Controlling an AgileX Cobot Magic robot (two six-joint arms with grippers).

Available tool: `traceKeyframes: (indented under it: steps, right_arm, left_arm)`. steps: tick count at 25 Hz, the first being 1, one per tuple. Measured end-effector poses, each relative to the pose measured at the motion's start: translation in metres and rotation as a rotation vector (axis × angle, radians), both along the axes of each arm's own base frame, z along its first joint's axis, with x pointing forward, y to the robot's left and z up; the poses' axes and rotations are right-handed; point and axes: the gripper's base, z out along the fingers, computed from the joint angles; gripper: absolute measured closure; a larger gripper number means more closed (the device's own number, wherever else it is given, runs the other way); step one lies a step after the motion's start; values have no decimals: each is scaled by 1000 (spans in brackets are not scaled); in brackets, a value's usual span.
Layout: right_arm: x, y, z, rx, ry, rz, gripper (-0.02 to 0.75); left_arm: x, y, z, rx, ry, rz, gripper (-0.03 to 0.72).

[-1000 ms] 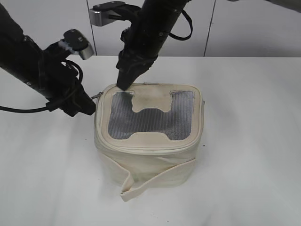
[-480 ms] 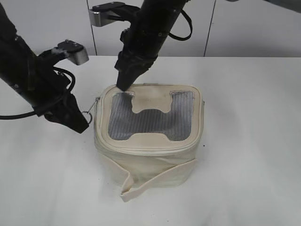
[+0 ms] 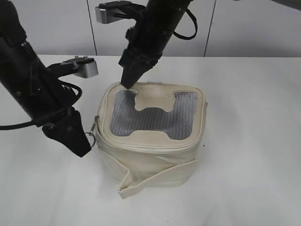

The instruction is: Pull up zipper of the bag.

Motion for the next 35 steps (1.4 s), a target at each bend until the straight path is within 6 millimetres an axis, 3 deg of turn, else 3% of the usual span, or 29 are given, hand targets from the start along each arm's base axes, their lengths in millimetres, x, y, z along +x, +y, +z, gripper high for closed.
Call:
traceKeyframes:
  steps: [10,16,26,35]
  right_arm:
    - [2,-3,0,-2,0,-9,700]
    - [2,-3,0,-1,0,-8,700]
    - [1,-2,2,4,1,-6,701]
    - [1,-2,1,17,12,-5,702]
  left_arm:
    - [-42,-18,33,3,-24,-21,691]
    - [-53,-37,33,3,-40,-22,691]
    - [-88,-97,33,-129,-225,-115,691]
    - [-86,-110,25,-168,-223,-62,691]
